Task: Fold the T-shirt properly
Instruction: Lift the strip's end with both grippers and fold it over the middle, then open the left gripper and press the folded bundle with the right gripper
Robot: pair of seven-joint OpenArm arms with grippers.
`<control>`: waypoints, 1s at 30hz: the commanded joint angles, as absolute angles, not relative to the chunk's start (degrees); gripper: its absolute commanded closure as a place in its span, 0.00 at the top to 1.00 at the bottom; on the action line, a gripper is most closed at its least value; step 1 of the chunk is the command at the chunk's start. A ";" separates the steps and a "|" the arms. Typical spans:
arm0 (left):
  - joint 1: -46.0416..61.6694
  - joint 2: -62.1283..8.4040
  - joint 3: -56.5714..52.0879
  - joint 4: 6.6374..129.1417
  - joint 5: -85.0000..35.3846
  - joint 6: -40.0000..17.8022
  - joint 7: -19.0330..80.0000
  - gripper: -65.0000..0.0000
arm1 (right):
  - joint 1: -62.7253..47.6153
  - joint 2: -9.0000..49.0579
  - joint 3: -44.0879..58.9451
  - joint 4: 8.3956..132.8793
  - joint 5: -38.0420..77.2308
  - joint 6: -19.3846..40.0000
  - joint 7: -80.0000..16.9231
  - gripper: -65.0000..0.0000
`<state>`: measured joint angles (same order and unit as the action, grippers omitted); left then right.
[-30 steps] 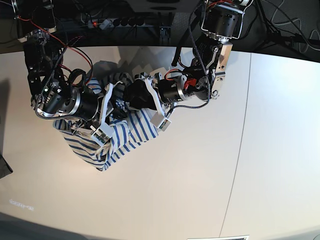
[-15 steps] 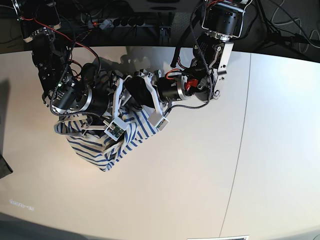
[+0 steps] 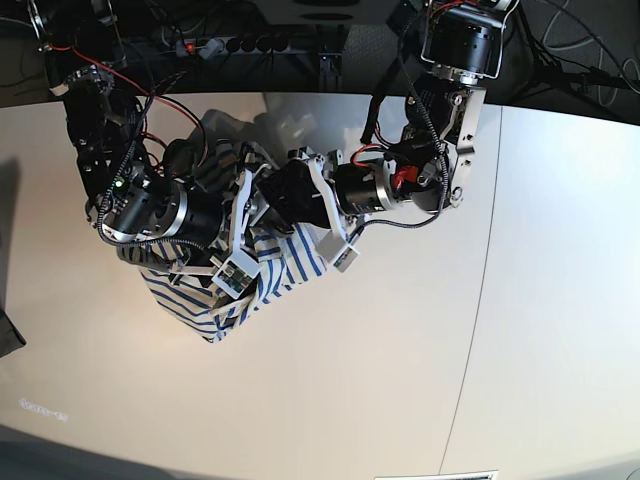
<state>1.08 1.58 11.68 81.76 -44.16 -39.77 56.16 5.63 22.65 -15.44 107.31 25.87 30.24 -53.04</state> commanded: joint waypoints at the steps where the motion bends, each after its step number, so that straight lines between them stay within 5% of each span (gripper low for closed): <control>1: 0.01 1.48 11.05 82.87 -45.65 -40.00 55.09 0.51 | 6.72 22.81 -15.18 108.42 25.96 32.80 -51.88 0.54; 17: 0.10 -3.31 2.81 82.89 -46.52 -40.00 56.82 0.51 | 7.29 22.83 -15.18 109.32 29.15 32.80 -52.07 0.53; 30: 0.75 -7.35 2.81 82.89 -48.69 -40.00 57.54 0.51 | 12.03 22.83 -23.05 115.11 19.99 32.80 -52.47 0.53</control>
<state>1.43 -7.31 2.94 81.76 -47.48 -39.75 58.30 11.25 22.52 -23.44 114.21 19.68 30.24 -53.56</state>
